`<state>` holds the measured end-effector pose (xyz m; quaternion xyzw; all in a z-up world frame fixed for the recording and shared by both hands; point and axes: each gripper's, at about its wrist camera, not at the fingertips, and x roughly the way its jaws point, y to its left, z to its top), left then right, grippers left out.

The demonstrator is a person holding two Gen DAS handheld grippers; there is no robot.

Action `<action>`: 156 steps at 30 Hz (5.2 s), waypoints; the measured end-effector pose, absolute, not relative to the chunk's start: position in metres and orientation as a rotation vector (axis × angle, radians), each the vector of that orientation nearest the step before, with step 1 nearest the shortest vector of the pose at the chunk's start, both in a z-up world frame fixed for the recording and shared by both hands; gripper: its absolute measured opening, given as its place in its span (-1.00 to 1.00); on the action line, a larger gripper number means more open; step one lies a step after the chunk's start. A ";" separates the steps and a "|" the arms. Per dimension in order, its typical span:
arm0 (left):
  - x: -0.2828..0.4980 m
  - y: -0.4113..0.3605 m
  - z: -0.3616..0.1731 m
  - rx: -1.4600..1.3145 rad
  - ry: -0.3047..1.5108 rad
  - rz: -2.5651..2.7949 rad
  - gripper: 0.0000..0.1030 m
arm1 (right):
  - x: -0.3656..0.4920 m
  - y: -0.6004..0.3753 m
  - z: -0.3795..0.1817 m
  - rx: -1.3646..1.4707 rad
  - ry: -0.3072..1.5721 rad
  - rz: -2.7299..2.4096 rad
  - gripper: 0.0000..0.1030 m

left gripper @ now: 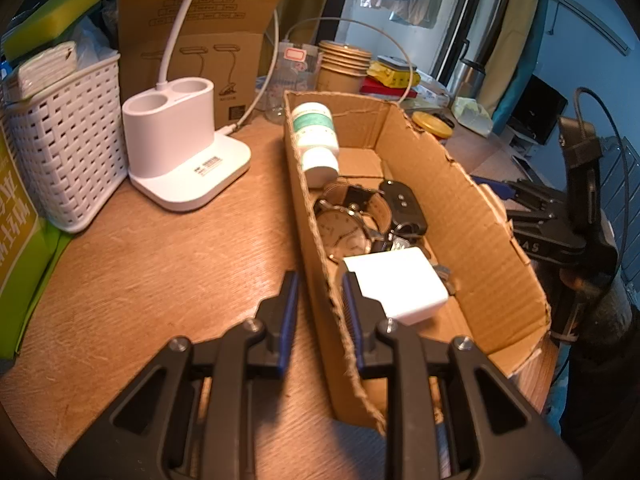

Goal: Organize rigid objects
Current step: 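Move the right gripper to the white earbuds case and close on it, then lift the earbuds case with the right gripper and carry it over the box, then lower the earbuds case into the box and open the right gripper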

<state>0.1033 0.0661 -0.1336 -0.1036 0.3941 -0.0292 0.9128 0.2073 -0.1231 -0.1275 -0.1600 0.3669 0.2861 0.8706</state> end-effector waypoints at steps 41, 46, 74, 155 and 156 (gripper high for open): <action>0.104 0.067 -0.133 -0.214 0.813 -0.060 -0.55 | 0.215 -0.116 -0.136 -0.372 0.828 0.621 0.19; 0.103 0.067 -0.133 -0.214 0.813 -0.060 -0.55 | 0.210 -0.125 -0.128 -0.345 0.811 0.616 0.19; 0.104 0.067 -0.133 -0.214 0.813 -0.061 -0.55 | 0.186 -0.135 -0.067 -0.306 0.660 0.602 0.20; 0.104 0.067 -0.134 -0.217 0.814 -0.060 -0.55 | 0.214 -0.011 -0.109 -0.631 0.805 0.734 0.20; 0.104 0.067 -0.134 -0.216 0.814 -0.060 -0.55 | 0.214 -0.012 -0.108 -0.628 0.802 0.734 0.21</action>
